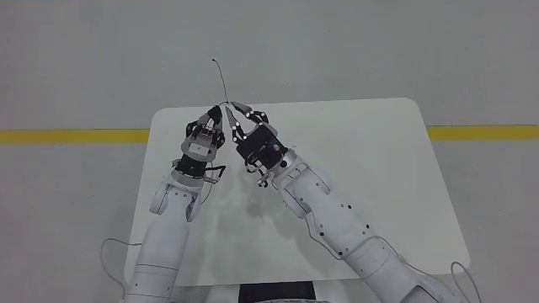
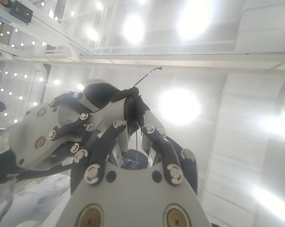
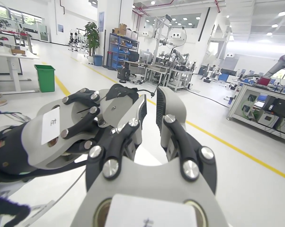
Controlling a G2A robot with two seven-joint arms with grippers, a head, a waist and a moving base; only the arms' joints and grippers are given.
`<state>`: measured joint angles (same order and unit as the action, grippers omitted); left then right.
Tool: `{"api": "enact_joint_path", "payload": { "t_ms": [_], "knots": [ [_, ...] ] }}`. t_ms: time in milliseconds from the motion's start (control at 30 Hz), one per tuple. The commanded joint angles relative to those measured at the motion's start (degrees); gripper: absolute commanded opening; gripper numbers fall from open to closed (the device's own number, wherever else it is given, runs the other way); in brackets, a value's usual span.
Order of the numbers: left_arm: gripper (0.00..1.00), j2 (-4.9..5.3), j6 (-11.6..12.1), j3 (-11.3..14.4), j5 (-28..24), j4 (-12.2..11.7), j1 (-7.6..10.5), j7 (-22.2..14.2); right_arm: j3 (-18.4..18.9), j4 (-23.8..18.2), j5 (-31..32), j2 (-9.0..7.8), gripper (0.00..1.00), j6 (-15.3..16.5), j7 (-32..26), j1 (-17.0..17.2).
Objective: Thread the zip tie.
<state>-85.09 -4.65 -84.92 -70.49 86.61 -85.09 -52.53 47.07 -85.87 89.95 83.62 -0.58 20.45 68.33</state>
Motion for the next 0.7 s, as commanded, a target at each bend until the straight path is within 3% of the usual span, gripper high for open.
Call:
{"api": "enact_joint_path", "payload": {
  "t_ms": [0, 467, 667],
  "knots": [
    [0.0, 0.0, 0.0, 0.0, 0.0, 0.0, 0.0, 0.0, 0.01, 0.05, 0.0, 0.06, 0.1, -0.1, -0.02, -0.01],
    [0.0, 0.0, 0.0, 0.0, 0.0, 0.0, 0.0, 0.0, -0.16, 0.54, 0.0, 0.35, 0.11, -0.62, 0.21, -0.35],
    [0.0, 0.0, 0.0, 0.0, 0.0, 0.0, 0.0, 0.0, -0.16, 0.61, 0.0, 0.43, 0.0, -1.01, 0.16, -0.37]
  ]
}}
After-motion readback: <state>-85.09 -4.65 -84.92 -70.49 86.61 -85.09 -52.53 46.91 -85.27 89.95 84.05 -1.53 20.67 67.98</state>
